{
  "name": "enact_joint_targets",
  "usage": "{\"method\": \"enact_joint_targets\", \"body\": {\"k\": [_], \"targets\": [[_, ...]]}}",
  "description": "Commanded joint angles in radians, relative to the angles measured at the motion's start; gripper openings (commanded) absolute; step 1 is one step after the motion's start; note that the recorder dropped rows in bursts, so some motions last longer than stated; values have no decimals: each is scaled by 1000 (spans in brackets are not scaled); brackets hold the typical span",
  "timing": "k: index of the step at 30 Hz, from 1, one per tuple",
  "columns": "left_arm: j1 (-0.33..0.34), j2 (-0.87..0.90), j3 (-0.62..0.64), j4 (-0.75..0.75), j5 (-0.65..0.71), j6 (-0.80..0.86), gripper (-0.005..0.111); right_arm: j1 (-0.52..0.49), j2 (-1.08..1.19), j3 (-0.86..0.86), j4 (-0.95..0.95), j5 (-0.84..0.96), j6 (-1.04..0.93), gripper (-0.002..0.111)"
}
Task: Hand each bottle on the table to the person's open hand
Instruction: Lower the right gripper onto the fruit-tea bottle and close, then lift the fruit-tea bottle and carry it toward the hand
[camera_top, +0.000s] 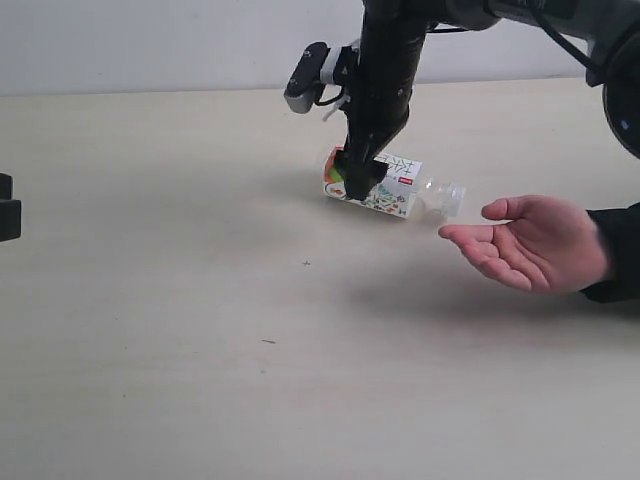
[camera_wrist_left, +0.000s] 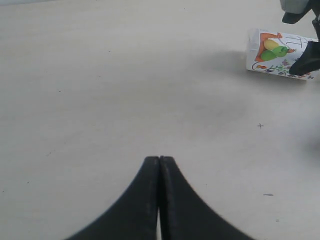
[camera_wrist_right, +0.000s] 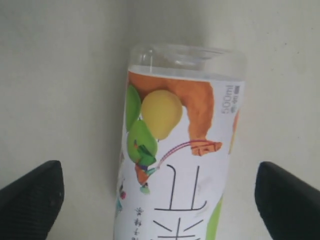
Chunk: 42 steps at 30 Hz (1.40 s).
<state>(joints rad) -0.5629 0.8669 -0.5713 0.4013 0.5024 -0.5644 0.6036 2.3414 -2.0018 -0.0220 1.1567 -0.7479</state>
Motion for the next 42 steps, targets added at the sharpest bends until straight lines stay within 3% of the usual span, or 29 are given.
{"method": "enact_joint_targets", "body": {"k": [1, 22, 24, 26, 30, 42], "targets": [[3, -5, 4, 2, -12, -7, 0, 2, 15, -9, -57, -36, -3, 98], [3, -5, 4, 2, -12, -7, 0, 2, 81, -9, -62, -91, 59, 94], [3, -5, 4, 2, -12, -7, 0, 2, 81, -9, -62, -91, 72, 82], [3, -5, 4, 2, -12, -7, 0, 2, 81, -9, -64, -91, 79, 60], [3, -5, 4, 2, -12, -7, 0, 2, 70, -9, -66, -82, 79, 4], [3, -5, 4, 2, -12, -7, 0, 2, -95, -9, -66, -91, 210, 0]]}}
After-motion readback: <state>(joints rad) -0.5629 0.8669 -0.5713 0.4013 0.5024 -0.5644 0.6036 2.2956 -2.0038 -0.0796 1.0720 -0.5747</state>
